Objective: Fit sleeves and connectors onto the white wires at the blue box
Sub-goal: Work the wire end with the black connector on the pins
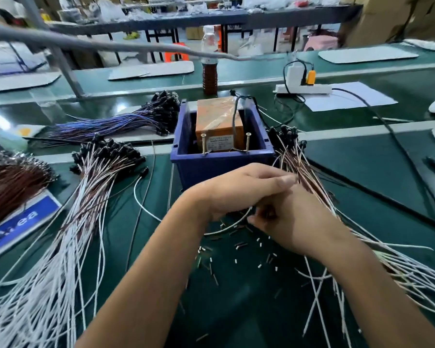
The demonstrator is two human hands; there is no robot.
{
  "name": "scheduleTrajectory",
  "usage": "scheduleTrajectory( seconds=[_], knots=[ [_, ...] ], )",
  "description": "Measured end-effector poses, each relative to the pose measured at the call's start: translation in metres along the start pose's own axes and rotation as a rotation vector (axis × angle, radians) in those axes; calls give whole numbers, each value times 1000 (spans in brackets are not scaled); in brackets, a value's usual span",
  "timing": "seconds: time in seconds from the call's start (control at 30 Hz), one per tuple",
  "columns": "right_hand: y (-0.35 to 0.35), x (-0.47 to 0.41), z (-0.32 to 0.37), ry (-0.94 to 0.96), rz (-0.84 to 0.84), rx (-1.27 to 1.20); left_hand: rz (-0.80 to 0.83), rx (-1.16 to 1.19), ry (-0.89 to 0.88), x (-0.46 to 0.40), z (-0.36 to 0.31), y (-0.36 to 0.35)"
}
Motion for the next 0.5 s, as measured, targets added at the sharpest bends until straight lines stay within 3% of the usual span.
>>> scheduleTrajectory(
  seconds=[0.13, 0.2, 0.27, 0.33, 0.37, 0.43, 0.5],
  knots=[
    [-25, -5, 51, 111, 29, -2, 40, 199, 36, 59, 34, 45],
    [-31, -12, 77, 166, -13, 16, -98, 162, 103, 81, 51, 83],
    [-37, -19, 103, 220, -49, 24, -439, -54, 255, 100, 74, 134],
    [-45, -26, 128, 269, -59, 34, -832, -468, 420, 125, 85, 185],
    [-49, -29, 139, 285, -59, 47, -941, -658, 496, 134, 86, 197],
    [-57, -36, 155, 305, -44, 56, -970, -839, 672, 138, 99, 207],
    [-66, -41, 162, 293, -18, 68, -913, -870, 787, 135, 117, 210]
  ],
)
Point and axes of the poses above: each hand's wrist, its own x-axis away from the middle knuckle, its own y-axis out of the back of the hand, z = x × y, the point moved 10 cm from there along -x, towards the middle knuckle, and after that the axes turned 2 degrees about z, right-handed, at the moved point
